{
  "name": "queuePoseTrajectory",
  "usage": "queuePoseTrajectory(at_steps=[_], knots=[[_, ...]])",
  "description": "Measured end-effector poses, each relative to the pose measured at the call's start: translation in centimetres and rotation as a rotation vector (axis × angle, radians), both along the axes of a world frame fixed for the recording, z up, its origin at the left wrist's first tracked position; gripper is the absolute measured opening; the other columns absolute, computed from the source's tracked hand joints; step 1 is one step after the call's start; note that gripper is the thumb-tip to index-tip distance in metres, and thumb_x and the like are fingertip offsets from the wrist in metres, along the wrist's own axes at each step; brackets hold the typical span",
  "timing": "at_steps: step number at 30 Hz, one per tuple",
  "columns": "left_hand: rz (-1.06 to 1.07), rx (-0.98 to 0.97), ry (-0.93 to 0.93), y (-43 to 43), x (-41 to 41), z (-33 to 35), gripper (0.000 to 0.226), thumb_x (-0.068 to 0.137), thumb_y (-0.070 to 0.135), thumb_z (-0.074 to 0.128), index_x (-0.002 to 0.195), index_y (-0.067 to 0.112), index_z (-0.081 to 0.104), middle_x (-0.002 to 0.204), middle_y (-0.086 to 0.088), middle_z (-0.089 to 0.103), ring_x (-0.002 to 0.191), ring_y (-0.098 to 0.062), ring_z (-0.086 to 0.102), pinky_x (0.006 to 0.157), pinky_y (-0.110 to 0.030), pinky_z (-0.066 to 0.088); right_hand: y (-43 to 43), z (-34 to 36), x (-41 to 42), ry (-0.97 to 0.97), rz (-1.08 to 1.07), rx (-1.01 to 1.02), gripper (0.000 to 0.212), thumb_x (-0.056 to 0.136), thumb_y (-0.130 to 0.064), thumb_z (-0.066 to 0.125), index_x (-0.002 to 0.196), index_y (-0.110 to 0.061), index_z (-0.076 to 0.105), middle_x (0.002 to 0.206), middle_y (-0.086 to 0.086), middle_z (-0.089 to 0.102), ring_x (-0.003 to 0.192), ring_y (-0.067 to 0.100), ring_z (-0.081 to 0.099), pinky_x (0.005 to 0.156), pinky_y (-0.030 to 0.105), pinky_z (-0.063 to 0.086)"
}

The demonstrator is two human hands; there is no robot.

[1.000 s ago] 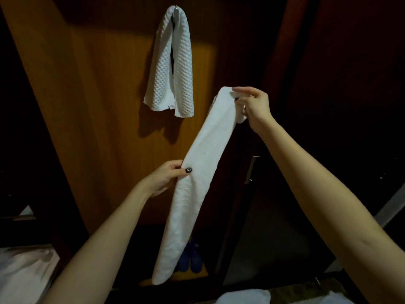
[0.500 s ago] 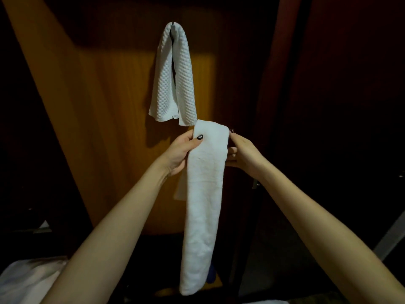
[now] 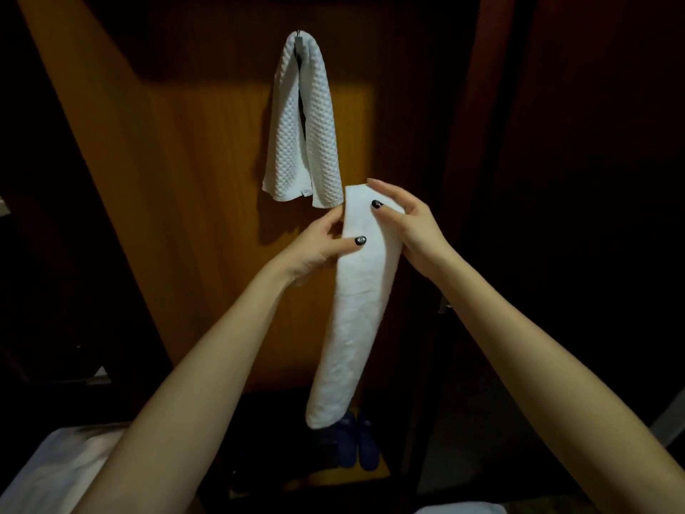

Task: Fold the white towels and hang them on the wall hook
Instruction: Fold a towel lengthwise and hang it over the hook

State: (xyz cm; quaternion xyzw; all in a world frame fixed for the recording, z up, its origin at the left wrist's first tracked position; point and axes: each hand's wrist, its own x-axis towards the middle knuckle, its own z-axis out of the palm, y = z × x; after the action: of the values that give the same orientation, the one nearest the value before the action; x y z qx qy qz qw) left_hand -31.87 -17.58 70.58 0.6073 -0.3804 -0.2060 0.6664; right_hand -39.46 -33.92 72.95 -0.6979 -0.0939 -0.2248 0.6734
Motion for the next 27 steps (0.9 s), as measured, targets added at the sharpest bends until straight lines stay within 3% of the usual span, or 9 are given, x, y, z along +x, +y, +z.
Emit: queuePoseTrajectory(at_steps=[3, 5, 7, 10, 14, 20, 23, 25, 27], knots=[[0.059, 0.040, 0.055, 0.0, -0.2, -2.7, 0.079, 0.077, 0.007, 0.075, 0.144, 0.025, 0.036, 0.131, -0.003, 0.059, 0.114, -0.011, 0.059, 0.083, -0.029, 0.055, -0.5, 0.9, 1.0, -0.003, -0.055, 0.003, 0.033, 0.092, -0.007, 0.060, 0.124, -0.016, 0.062, 0.124, 0.007, 0.064, 0.105, 0.019, 0.064, 0.088, 0.031, 0.056], [0.118, 0.082, 0.074, 0.3, -0.7, -4.8, 0.047, 0.082, 0.000, 0.067, 0.126, 0.011, 0.054, 0.108, -0.003, 0.068, 0.089, -0.005, 0.063, 0.061, -0.012, 0.049, -0.9, 1.1, 1.4, 0.008, -0.085, 0.001, 0.033, 0.092, -0.007, 0.061, 0.122, -0.018, 0.063, 0.123, 0.007, 0.064, 0.105, 0.020, 0.064, 0.085, 0.031, 0.056], [0.185, 0.134, 0.023, 0.8, -0.8, -6.0, 0.019, 0.085, 0.002, 0.065, 0.103, 0.008, 0.066, 0.083, 0.004, 0.069, 0.067, -0.002, 0.055, 0.050, -0.008, 0.038, -1.3, 1.3, 1.7, 0.008, -0.112, -0.016, 0.035, 0.090, -0.007, 0.063, 0.123, -0.018, 0.063, 0.123, 0.005, 0.063, 0.108, 0.022, 0.063, 0.086, 0.031, 0.056], [0.199, 0.148, -0.006, 1.4, -0.4, -6.3, 0.007, 0.087, 0.002, 0.063, 0.092, 0.006, 0.065, 0.066, 0.011, 0.066, 0.045, 0.005, 0.044, 0.043, -0.007, 0.028, -1.6, 1.6, 2.3, 0.020, -0.119, -0.017, 0.042, 0.088, -0.006, 0.065, 0.127, -0.020, 0.060, 0.128, 0.005, 0.058, 0.114, 0.024, 0.060, 0.093, 0.035, 0.055], [0.209, 0.125, -0.032, 1.4, 0.2, -5.9, 0.013, 0.089, 0.001, 0.060, 0.094, 0.012, 0.054, 0.083, 0.008, 0.064, 0.068, 0.002, 0.053, 0.049, -0.012, 0.032, -1.6, 2.4, 3.2, 0.022, -0.101, 0.040, 0.053, 0.087, -0.002, 0.064, 0.135, -0.022, 0.055, 0.136, 0.005, 0.052, 0.115, 0.025, 0.059, 0.087, 0.035, 0.057], [0.203, 0.224, -0.075, 2.7, 2.8, -2.7, 0.010, 0.084, 0.009, 0.067, 0.094, 0.008, 0.069, 0.080, 0.005, 0.073, 0.071, -0.005, 0.065, 0.063, -0.017, 0.051, -2.9, 5.1, 5.3, -0.040, -0.109, -0.036, 0.049, 0.088, -0.001, 0.063, 0.131, -0.023, 0.056, 0.134, 0.001, 0.055, 0.117, 0.020, 0.058, 0.091, 0.036, 0.055], [0.279, 0.128, -0.102, 4.3, 5.5, 1.0, 0.032, 0.078, 0.024, 0.072, 0.102, 0.004, 0.068, 0.093, -0.005, 0.072, 0.085, -0.019, 0.066, 0.075, -0.031, 0.052, -3.5, 7.4, 6.9, -0.093, -0.134, -0.066, 0.039, 0.088, -0.004, 0.062, 0.121, -0.025, 0.062, 0.122, -0.003, 0.060, 0.095, 0.014, 0.064, 0.070, 0.032, 0.055], [0.315, 0.117, -0.194, 5.2, 7.4, 3.8, 0.038, 0.079, 0.033, 0.073, 0.103, 0.005, 0.065, 0.094, -0.004, 0.069, 0.086, -0.018, 0.064, 0.074, -0.032, 0.050, -3.9, 9.0, 8.3, -0.102, -0.146, -0.062, 0.034, 0.087, -0.004, 0.061, 0.115, -0.023, 0.065, 0.118, 0.003, 0.060, 0.089, 0.019, 0.064, 0.059, 0.027, 0.054], [0.347, 0.147, -0.318, 5.6, 9.1, 6.5, 0.030, 0.081, 0.044, 0.068, 0.093, 0.016, 0.066, 0.086, 0.004, 0.065, 0.080, -0.012, 0.060, 0.067, -0.027, 0.046, -4.1, 10.3, 10.0, -0.090, -0.138, -0.049, 0.029, 0.088, -0.003, 0.060, 0.111, -0.021, 0.066, 0.117, 0.008, 0.059, 0.094, 0.025, 0.064, 0.059, 0.026, 0.055]])
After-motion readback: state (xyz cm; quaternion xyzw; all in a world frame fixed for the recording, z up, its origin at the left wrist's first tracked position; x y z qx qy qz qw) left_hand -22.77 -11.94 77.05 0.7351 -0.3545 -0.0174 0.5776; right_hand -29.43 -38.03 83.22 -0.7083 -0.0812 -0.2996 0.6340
